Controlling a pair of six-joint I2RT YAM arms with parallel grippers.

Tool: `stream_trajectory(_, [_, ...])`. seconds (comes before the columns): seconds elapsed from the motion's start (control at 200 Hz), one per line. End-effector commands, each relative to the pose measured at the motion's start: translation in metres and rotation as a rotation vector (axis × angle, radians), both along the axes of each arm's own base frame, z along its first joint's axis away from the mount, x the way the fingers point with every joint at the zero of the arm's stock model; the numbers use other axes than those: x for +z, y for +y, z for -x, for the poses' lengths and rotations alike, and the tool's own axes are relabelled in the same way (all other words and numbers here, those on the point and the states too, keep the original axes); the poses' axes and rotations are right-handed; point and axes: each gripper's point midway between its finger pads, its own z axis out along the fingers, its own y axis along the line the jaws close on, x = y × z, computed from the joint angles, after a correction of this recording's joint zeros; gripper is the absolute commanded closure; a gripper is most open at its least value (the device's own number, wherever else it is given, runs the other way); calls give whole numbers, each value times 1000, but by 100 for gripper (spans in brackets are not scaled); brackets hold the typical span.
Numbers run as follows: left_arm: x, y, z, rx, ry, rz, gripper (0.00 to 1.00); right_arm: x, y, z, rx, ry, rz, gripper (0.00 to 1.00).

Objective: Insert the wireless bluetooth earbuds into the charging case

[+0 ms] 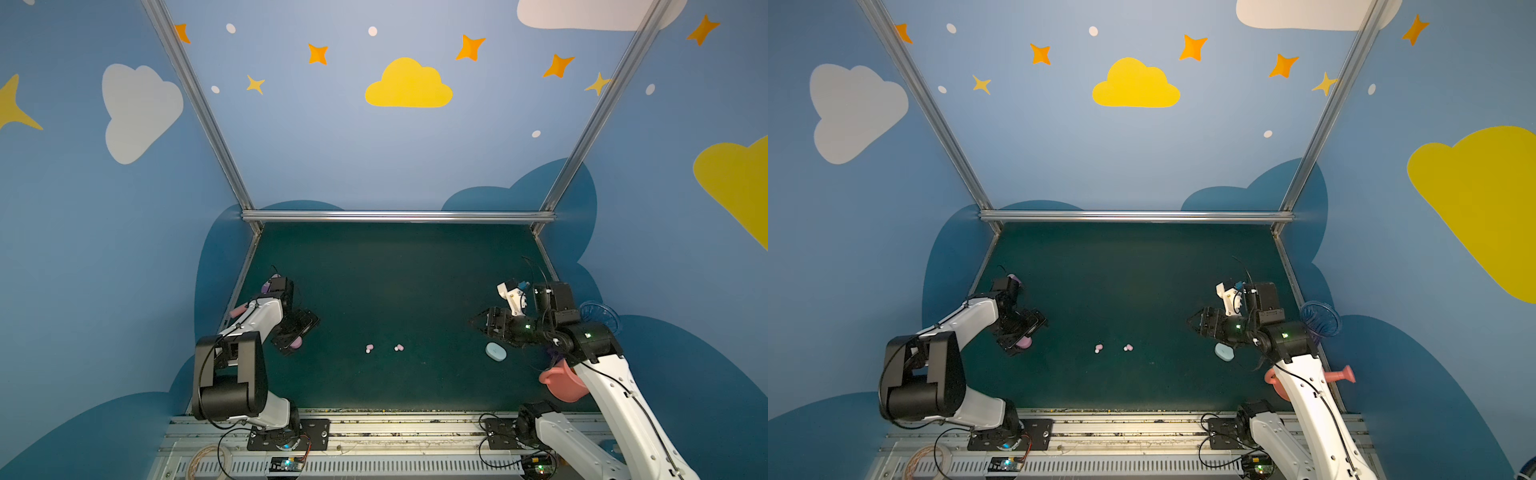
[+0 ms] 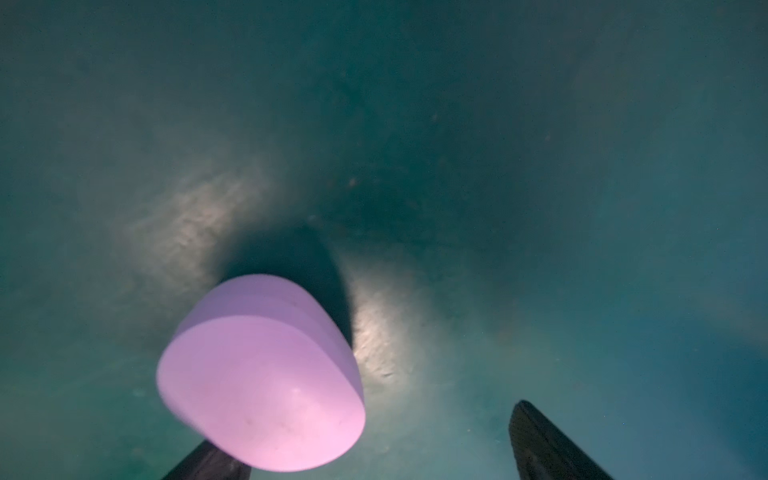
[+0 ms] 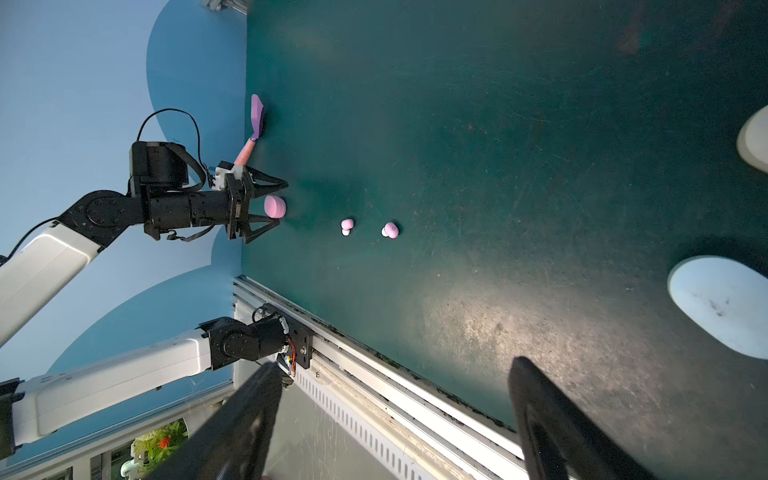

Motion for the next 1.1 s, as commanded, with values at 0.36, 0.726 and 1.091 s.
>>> stream_trajectory(0.36, [-2,-3,-36,51,-101,-9,6,0,0,-4,-15,22,-2,16])
stream_trajectory(0.726, [7,-13,-78,58,-172,-22,6,-1,1,-7,-17,31,-2,16])
stream_trajectory(1.091, [23,-2,-109,69,-225,-81,4,1,-1,-3,-21,33,9,16])
